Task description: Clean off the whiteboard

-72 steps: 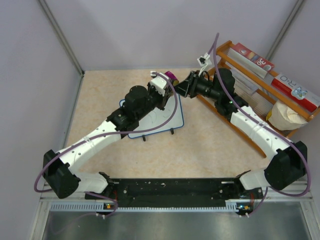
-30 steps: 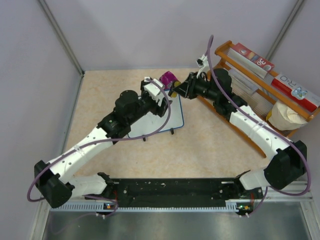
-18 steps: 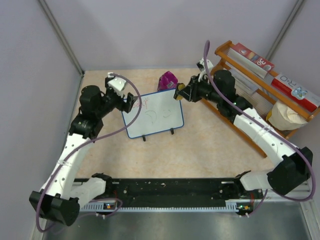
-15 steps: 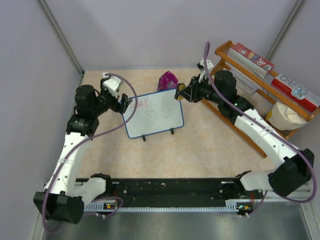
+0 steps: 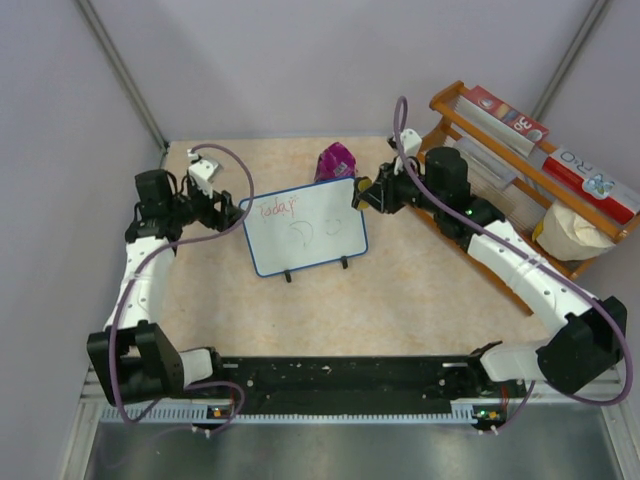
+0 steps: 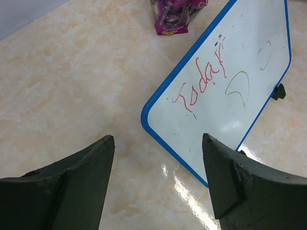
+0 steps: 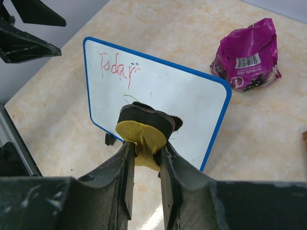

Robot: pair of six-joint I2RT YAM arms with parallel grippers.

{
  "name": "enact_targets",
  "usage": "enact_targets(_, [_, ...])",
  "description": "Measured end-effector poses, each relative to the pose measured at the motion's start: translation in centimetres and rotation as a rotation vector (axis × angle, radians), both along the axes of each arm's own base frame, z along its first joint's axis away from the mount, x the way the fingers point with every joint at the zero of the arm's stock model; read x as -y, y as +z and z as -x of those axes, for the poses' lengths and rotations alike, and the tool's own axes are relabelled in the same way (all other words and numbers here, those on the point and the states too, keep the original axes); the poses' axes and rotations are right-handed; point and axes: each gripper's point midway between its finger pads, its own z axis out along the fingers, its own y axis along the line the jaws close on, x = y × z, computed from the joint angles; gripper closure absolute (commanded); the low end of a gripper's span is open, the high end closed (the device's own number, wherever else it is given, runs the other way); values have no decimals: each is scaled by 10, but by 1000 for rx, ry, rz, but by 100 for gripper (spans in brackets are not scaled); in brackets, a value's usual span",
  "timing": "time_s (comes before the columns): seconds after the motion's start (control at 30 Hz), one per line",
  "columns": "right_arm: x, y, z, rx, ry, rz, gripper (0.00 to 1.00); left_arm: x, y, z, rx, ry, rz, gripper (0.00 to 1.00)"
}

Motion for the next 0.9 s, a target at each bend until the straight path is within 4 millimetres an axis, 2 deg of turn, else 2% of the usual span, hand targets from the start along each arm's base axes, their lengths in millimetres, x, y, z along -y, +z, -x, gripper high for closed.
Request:
enact_targets(0.2, [0, -5, 1, 1, 6, 12, 96, -1, -24, -9, -63, -43, 27, 22])
enact_targets(0.57, [1, -13, 3, -16, 11, 22, 96, 7, -33, -31, -100, -144, 78, 21])
enact_targets(0.63, [1, -13, 3, -17, 11, 23, 97, 7, -35, -34, -106, -155, 84, 23])
enact_targets(0.9, [1, -13, 3, -16, 11, 23, 97, 14, -43, -34, -131, -221, 110, 42])
